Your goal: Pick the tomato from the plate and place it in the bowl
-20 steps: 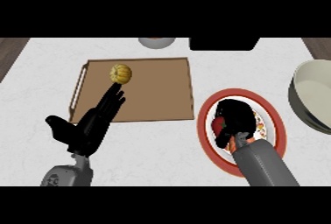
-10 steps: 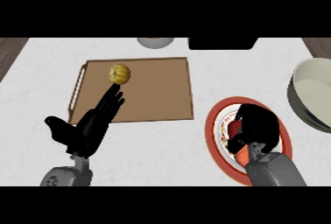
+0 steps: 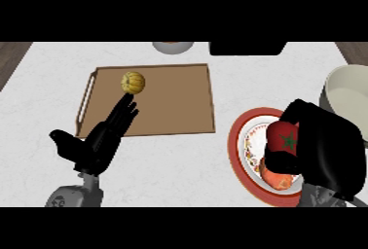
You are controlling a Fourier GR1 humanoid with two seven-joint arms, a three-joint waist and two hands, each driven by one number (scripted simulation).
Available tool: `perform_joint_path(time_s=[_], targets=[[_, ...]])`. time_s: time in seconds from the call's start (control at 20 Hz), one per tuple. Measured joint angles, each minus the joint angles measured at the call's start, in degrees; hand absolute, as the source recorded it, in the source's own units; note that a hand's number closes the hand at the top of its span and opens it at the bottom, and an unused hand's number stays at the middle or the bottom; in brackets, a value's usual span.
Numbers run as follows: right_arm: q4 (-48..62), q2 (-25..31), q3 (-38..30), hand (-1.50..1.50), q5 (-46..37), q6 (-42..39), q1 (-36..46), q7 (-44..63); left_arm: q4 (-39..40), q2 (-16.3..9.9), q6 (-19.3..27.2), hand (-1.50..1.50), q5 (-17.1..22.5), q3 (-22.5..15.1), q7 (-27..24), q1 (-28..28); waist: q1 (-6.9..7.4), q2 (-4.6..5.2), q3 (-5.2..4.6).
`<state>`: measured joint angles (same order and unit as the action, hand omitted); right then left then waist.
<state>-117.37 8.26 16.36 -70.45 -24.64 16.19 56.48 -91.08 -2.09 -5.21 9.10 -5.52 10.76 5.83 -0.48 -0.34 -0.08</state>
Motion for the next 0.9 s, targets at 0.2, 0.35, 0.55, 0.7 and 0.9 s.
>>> perform_joint_path(time_s=[0.2,0.35,0.55,0.7,0.9], targets=[[-5.72,0.43,-3.53,1.50,-1.35,-5.79,4.12,-0.64,-0.55,-0.17,-0.60,0.00,-0.30,-0.52,-0.53,-1.27,0.18,0.03,-0.01],[-8.00,0.01,-6.43,1.50,-2.07,-9.45,7.59,-1.30,-0.05,0.00,-0.36,0.00,-0.45,-0.27,-0.45,-0.56,0.23,0.10,0.00],[-8.27,0.69,-12.25,1.50,-2.08,-12.22,11.15,-3.00,0.32,-0.44,-1.04,0.00,0.32,0.72,-0.42,0.13,0.34,0.19,0.01],[-5.48,2.41,-17.65,1.50,-1.35,-12.84,13.47,-4.56,0.53,-0.18,-1.40,0.00,0.33,0.46,-0.79,-0.14,0.47,0.26,0.04],[-0.42,5.90,-24.97,1.50,0.59,-11.88,15.83,-7.53,1.58,0.38,-1.18,0.00,-0.40,0.14,-1.55,0.29,0.52,0.35,0.05]])
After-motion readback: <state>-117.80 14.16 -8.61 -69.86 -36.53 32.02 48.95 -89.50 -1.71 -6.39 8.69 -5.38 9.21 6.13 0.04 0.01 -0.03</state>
